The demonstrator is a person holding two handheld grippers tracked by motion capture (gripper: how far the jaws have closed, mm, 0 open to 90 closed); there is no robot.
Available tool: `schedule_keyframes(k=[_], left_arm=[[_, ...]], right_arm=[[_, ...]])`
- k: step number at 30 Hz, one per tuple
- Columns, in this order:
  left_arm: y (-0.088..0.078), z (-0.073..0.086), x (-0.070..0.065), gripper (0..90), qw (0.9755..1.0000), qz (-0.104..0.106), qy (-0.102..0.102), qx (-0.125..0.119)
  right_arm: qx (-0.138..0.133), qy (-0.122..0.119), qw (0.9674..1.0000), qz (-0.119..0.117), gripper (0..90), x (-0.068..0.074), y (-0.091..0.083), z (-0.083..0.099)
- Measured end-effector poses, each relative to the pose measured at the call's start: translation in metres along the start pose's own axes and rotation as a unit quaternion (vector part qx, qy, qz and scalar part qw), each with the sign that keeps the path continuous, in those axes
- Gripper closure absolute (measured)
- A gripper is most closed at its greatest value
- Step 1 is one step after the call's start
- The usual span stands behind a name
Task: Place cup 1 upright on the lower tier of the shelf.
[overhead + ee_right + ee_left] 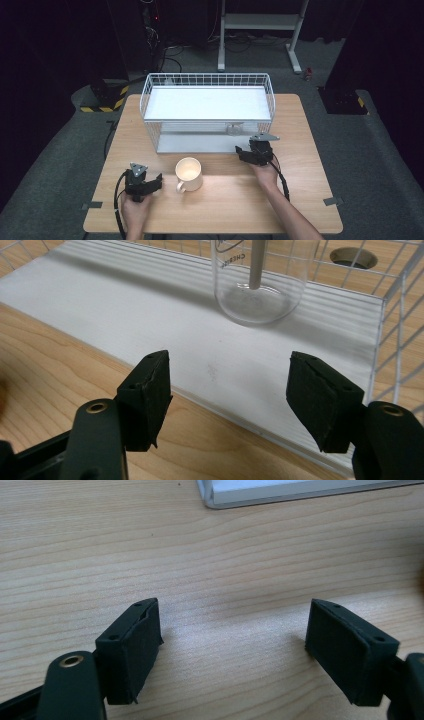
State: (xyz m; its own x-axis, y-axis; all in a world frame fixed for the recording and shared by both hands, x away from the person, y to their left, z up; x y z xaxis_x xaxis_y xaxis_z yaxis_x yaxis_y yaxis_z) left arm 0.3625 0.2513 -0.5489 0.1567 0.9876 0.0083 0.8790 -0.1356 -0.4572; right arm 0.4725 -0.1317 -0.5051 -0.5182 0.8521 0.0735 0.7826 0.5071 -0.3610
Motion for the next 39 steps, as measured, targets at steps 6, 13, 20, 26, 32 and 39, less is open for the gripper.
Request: schedule_keyframes(k=[6,13,20,26,32,39], left_arm=[[0.000,0.000,0.000,22.4,1.0000,0.000,0.000,0.000],[0.000,0.000,0.000,22.4,1.0000,0.000,0.000,0.000],[0.000,0.000,0.000,22.5,1.0000,0.000,0.000,0.000],[0.000,0.000,0.000,22.4,1.0000,-0.001,-0.001,0.000],[0.000,0.000,0.000,22.4,1.0000,-0.001,-0.001,0.000],[0.000,0.000,0.000,22.4,1.0000,-0.002,-0.002,-0.001]], right_arm=[[-0.006,0.001,1.0000,-0.004,34.5,-0.002,-0.010,0.002],[-0.015,-0.003,0.9998,-0.009,33.8,-0.003,-0.017,0.002],[-0.021,-0.002,0.9997,-0.013,33.6,-0.005,-0.024,-0.001],[-0.025,0.007,0.9995,-0.019,33.9,-0.008,-0.032,0.002],[-0.027,0.009,0.9994,-0.022,34.1,-0.011,-0.040,0.005],[-0.035,0.017,0.9990,-0.020,34.5,-0.017,-0.053,0.005]])
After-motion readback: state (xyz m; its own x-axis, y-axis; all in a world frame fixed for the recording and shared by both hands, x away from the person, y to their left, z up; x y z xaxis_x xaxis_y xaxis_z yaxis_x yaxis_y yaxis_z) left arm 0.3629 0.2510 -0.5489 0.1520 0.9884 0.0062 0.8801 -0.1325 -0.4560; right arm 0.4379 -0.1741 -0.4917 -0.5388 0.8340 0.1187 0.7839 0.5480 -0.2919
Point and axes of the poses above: each handheld gripper's, and its own axes: y roughly forward along the jaws, z roughly out of its underside, x roughly to its left, the point moved 3 cm from there along y, roughly forward along the jaws, and after that the axes turned 15 degrees about -x, right-handed, at the moved point
